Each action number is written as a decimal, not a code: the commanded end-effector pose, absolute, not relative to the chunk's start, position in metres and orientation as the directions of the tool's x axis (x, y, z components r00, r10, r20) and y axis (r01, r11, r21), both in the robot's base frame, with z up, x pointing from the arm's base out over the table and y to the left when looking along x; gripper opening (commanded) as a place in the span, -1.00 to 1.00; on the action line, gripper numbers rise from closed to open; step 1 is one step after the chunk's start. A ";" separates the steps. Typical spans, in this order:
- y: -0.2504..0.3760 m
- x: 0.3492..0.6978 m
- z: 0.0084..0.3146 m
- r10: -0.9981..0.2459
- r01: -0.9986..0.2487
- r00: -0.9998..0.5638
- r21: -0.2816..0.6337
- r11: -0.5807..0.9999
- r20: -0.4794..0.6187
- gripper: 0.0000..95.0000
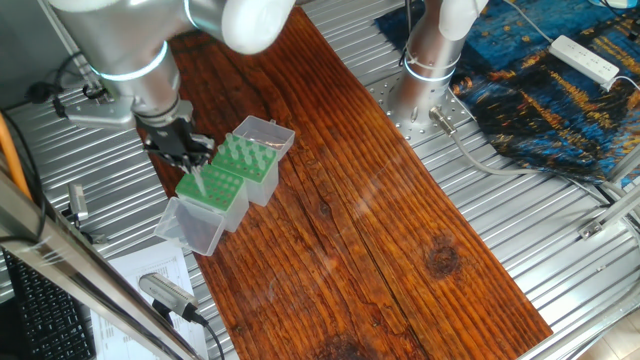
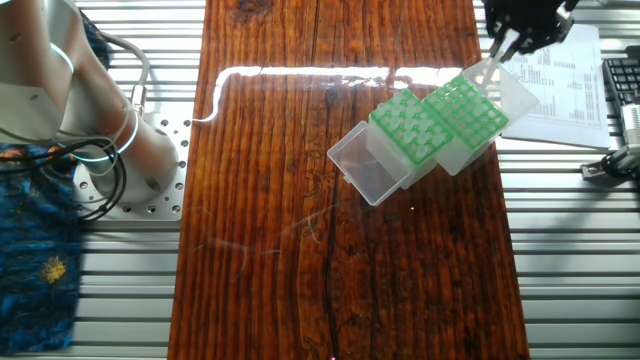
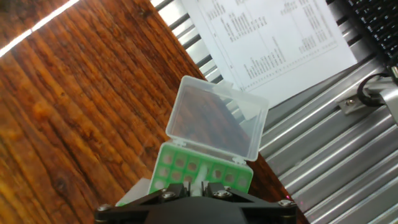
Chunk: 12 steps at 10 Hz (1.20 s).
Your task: Transfer all large pipette tips from one holder to another
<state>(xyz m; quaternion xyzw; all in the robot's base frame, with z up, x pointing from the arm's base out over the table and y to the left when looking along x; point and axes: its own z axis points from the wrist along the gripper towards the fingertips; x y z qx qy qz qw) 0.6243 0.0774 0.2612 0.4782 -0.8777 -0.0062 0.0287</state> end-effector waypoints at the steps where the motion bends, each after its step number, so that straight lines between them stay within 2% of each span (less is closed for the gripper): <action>1: 0.077 0.623 0.273 -0.844 -0.842 -0.534 0.049 0.537 0.052 -1.00; 2: 0.077 0.621 0.287 -0.846 -0.845 -0.529 0.059 0.532 0.057 -1.00; 7: 0.074 0.593 0.321 -0.829 -0.827 -0.556 0.065 0.559 0.063 -1.00; 12: 0.064 0.565 0.312 -0.818 -0.815 -0.574 0.067 0.575 0.035 -1.00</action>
